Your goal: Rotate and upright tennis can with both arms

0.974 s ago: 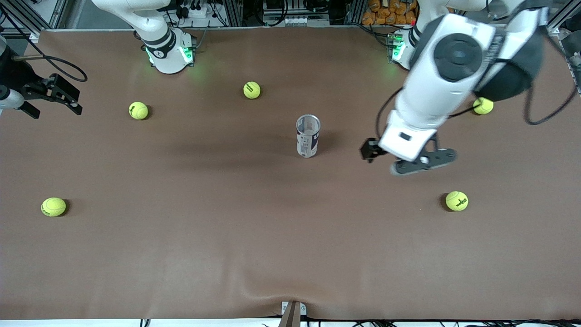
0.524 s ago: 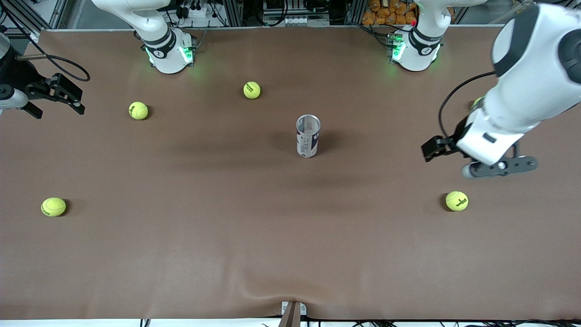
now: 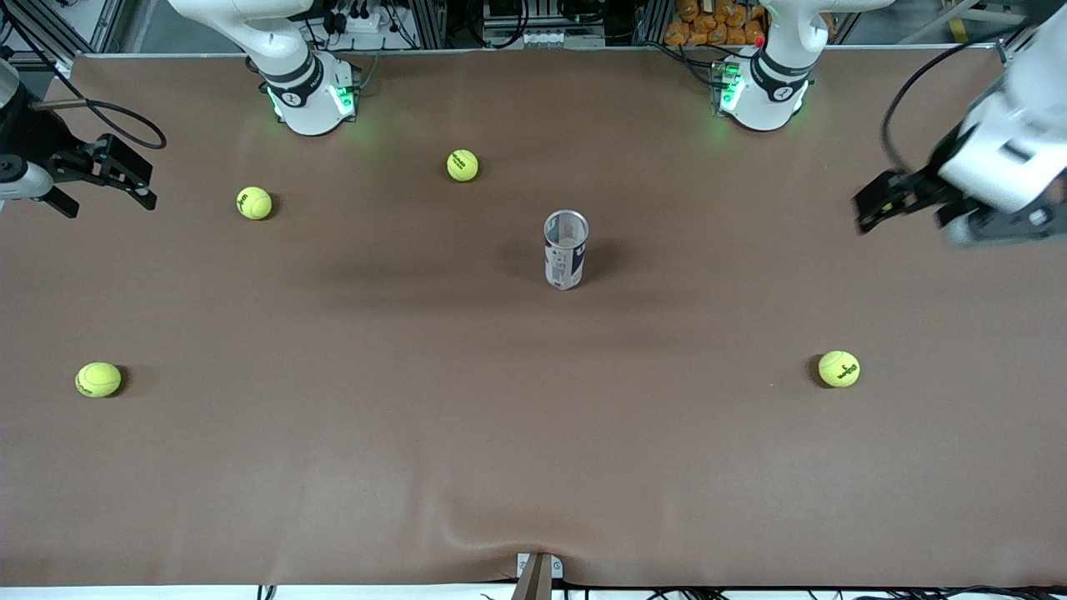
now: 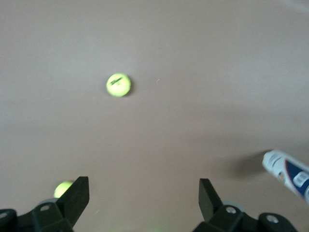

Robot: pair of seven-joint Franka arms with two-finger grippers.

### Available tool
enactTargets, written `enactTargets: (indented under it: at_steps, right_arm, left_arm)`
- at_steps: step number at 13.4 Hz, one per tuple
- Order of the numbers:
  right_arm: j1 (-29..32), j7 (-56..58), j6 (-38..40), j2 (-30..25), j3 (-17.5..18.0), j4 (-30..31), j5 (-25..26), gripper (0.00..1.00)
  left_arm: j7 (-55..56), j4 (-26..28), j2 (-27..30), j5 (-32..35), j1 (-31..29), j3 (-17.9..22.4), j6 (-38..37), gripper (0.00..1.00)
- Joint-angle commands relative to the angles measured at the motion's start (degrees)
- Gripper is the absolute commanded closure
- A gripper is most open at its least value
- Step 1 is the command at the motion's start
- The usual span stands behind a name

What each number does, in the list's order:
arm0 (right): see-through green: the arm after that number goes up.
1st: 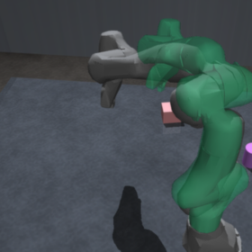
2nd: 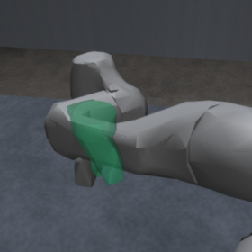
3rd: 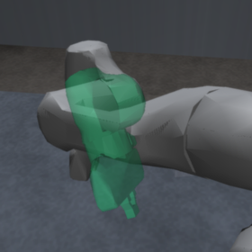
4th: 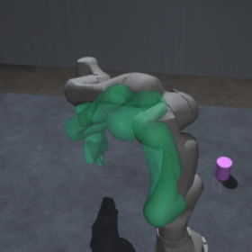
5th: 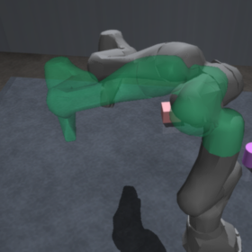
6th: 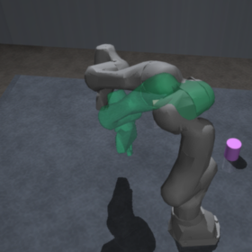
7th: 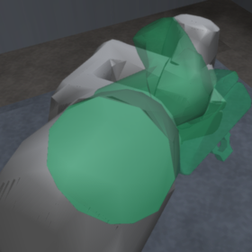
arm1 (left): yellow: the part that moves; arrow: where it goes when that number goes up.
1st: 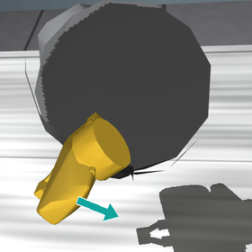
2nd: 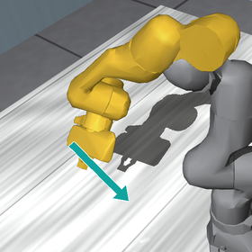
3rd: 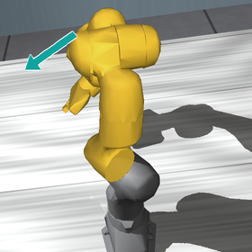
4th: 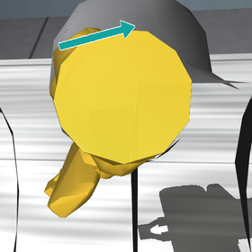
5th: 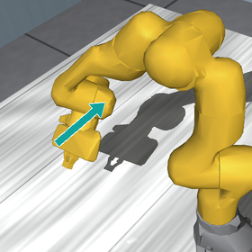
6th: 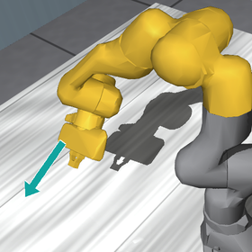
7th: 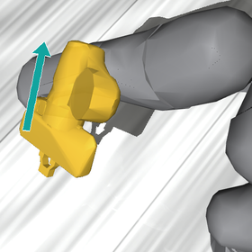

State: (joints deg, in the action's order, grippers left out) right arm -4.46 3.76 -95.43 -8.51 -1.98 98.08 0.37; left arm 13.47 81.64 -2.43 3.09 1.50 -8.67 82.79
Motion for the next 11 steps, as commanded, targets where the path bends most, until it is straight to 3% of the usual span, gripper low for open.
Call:
enactTargets:
  at_steps: [1,4,7,11]
  right_arm:
    - [-0.37,-0.86,0.33,-0.27,-0.12,-0.79,-0.73,0.0]
    - [-0.37,-0.94,0.77,-0.28,-0.12,-0.79,-0.73,0.0]
    - [-0.37,-0.95,0.51,-0.28,-0.21,-0.79,-0.73,0.0]
    - [-0.37,-0.86,0.51,-0.28,-0.13,-0.79,-0.73,0.0]
  left_arm:
    - [-1.69,2.21,4.0,-0.72,0.17,1.54,-3.85,0.0]
    - [-4.67,2.2,6.38,-0.72,0.08,3.13,-6.42,0.0]
    - [-7.05,2.47,5.77,-0.54,-0.44,4.18,-1.51,0.0]
    - [-10.91,3.96,6.03,-2.46,-1.32,4.88,-1.32,0.0]
